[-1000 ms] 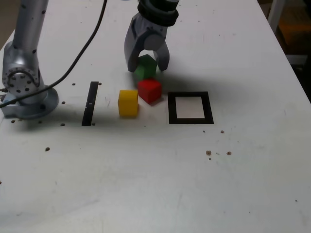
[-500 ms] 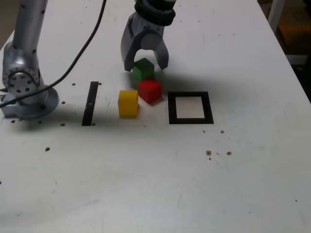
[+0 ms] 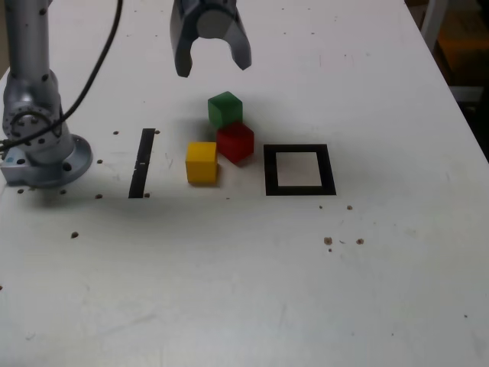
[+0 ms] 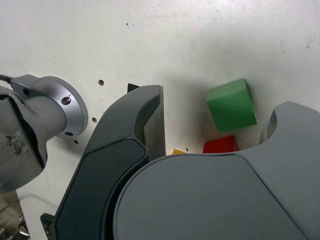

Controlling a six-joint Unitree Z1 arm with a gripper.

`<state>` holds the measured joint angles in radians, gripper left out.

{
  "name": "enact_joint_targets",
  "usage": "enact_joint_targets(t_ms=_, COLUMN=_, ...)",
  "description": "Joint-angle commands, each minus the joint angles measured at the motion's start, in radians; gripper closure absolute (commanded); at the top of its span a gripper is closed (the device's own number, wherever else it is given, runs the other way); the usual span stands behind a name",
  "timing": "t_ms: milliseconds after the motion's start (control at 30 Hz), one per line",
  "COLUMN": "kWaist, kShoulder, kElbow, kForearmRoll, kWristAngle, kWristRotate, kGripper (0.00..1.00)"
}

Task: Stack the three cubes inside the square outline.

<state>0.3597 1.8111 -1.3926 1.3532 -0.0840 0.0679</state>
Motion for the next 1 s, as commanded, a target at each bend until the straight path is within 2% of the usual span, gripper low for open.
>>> enact_joint_targets(t_ms=0, kWaist=-0.025, kShoulder=-0.025, kElbow=0.003, kForearmRoll=0.004, kWristAngle=-0.005, kWristRotate=0.012, kGripper=0.20)
enact_joint_targets(t_ms=233, kWaist=-0.136, kShoulder=-0.070, kElbow=0.033, kForearmRoll=0.003, kWristAngle=-0.033, kWristRotate=0.054, kGripper=0.20)
enact_joint_targets(t_ms=367, kWaist=-0.197, kShoulder=-0.088, kElbow=0.056, kForearmRoll=0.000, kWristAngle=-0.036, kWristRotate=0.100, kGripper=0.20)
enact_joint_targets(t_ms=667, kWaist=-0.320, kShoulder=-0.113, kElbow=0.092, kForearmRoll=-0.024, kWristAngle=-0.010, kWristRotate=0.203, kGripper=0.13)
enact_joint_targets(t_ms=833, kWaist=-0.372, kShoulder=-0.117, kElbow=0.114, kForearmRoll=-0.082, kWristAngle=0.004, kWristRotate=0.210, kGripper=0.05)
enact_joint_targets(t_ms=967, kWaist=-0.385, kShoulder=-0.112, kElbow=0.138, kForearmRoll=-0.130, kWristAngle=0.000, kWristRotate=0.210, kGripper=0.05)
